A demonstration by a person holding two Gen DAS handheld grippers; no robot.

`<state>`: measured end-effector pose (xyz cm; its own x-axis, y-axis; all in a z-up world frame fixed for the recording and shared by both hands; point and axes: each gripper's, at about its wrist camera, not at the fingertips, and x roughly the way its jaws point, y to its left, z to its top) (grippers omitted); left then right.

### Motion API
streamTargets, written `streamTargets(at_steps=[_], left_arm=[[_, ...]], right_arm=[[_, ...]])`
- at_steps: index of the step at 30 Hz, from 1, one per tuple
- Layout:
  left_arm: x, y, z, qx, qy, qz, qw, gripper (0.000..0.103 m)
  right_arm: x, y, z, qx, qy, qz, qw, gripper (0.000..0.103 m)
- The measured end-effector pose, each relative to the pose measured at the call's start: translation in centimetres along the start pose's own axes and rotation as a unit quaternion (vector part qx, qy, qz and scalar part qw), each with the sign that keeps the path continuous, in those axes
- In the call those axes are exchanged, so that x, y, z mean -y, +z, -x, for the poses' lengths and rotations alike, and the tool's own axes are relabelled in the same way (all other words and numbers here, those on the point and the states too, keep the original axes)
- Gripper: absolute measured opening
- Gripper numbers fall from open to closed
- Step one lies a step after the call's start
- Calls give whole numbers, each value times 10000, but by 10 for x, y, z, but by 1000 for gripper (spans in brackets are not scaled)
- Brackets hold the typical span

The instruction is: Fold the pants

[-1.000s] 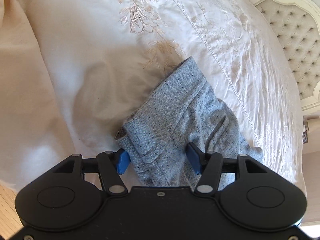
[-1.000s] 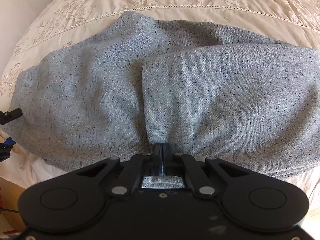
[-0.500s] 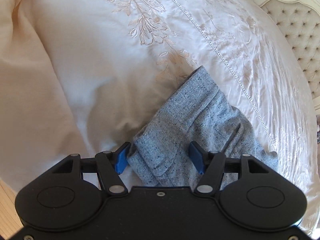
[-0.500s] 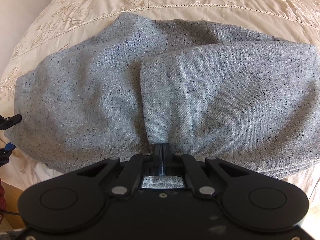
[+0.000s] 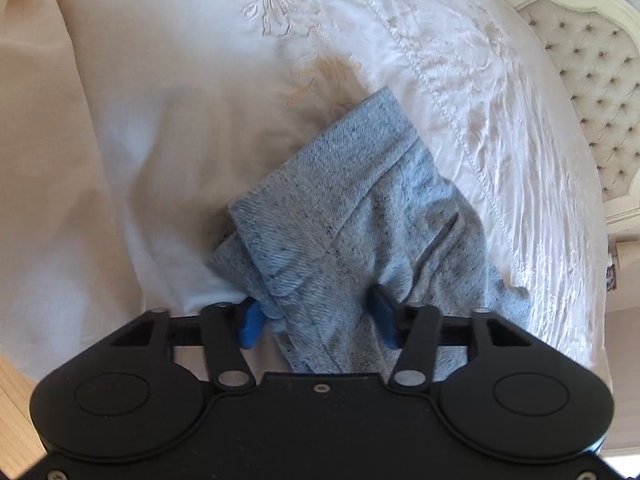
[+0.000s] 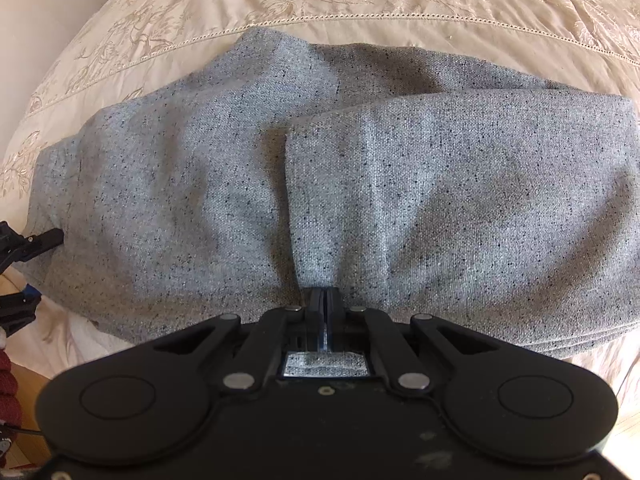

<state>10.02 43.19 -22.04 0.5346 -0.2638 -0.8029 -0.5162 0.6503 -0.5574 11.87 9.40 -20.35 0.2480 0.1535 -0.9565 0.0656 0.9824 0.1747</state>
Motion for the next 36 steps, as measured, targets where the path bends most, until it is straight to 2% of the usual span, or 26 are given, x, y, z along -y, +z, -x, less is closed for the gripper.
streamTargets(at_steps=[2, 6, 9, 13, 15, 19, 21, 23, 27, 32, 34, 36], left_arm=[[9, 1, 7, 71, -87, -237, 9997, 35], [33, 0, 25, 281, -119, -809, 9963, 32], [49, -1, 36, 432, -208, -1072, 9931, 32], [78, -13, 53, 671, -268, -1646, 9837, 31], [96, -24, 62, 835, -328, -1946, 9768, 30], [136, -50, 81, 1186, -367, -2536, 9593, 30], [155, -63, 91, 1335, -383, -2736, 9517, 30], [178, -78, 102, 1493, -413, -2935, 9433, 30], [227, -114, 116, 1715, -524, -3383, 9238, 30], [289, -181, 96, 1511, -921, -3918, 9029, 30], [313, -210, 67, 1161, -1051, -4144, 8965, 32], [333, -240, 28, 586, -1106, -4274, 8954, 38]], right_arm=[[0, -2, 8, 144, 54, -42, 9999, 5], [-1, -11, 16, 233, 96, -101, 9996, 5], [-2, -18, 11, 121, 125, -62, 9998, 5], [0, -16, -6, -96, 176, 31, 9998, 4], [5, -11, -14, -185, 287, 96, 9994, 0], [19, -6, -15, -302, 679, 182, 9971, 0], [33, -3, -6, -291, 1066, 94, 9938, 0], [50, -2, 12, -132, 1394, -31, 9901, 7], [94, -1, 39, 44, 1617, -149, 9867, 7], [167, 1, 54, 199, 1395, -292, 9896, 7], [197, 1, 55, 206, 1252, -471, 9908, 10], [230, 4, 52, 167, 1112, -688, 9913, 10]])
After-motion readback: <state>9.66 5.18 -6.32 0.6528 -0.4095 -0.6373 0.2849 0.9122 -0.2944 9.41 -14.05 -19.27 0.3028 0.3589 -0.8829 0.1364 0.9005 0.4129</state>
